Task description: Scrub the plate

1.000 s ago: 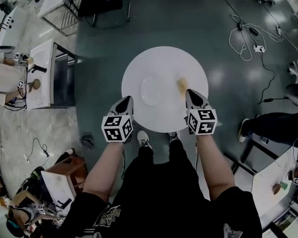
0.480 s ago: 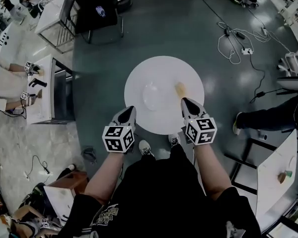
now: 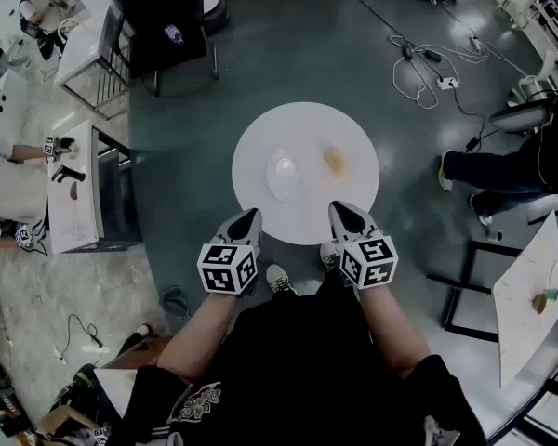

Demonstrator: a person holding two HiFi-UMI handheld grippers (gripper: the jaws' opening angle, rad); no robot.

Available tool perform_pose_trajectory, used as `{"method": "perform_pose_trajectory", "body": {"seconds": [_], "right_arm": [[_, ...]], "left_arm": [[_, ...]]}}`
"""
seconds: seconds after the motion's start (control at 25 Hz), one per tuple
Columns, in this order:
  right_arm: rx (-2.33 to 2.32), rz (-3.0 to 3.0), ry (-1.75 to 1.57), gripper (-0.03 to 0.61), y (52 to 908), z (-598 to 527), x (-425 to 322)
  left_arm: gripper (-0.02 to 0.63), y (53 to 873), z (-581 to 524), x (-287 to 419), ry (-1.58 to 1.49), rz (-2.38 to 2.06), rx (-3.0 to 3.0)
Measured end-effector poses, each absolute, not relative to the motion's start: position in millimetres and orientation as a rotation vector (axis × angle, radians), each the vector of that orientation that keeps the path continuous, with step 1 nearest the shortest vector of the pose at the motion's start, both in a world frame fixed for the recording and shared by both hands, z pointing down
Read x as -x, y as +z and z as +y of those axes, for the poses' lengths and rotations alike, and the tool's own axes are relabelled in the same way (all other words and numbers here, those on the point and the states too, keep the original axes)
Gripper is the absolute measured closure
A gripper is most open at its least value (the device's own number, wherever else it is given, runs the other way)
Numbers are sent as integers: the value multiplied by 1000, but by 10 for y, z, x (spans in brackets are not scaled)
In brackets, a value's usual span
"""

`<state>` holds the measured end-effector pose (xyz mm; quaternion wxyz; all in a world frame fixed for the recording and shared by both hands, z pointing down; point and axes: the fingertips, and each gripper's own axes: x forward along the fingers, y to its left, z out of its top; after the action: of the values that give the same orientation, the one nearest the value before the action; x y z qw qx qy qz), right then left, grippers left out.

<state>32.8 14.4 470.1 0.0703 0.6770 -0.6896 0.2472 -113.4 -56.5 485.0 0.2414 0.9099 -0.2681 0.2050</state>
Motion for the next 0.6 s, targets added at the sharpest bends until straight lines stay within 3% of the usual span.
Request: {"method": "perform_pose_trajectory", "body": {"seconds": [0.6], "right_arm": [[-2030, -2028, 753, 555, 4805, 515, -89]], "left_arm": [[609, 4834, -258, 1024, 580, -623, -2545]]}}
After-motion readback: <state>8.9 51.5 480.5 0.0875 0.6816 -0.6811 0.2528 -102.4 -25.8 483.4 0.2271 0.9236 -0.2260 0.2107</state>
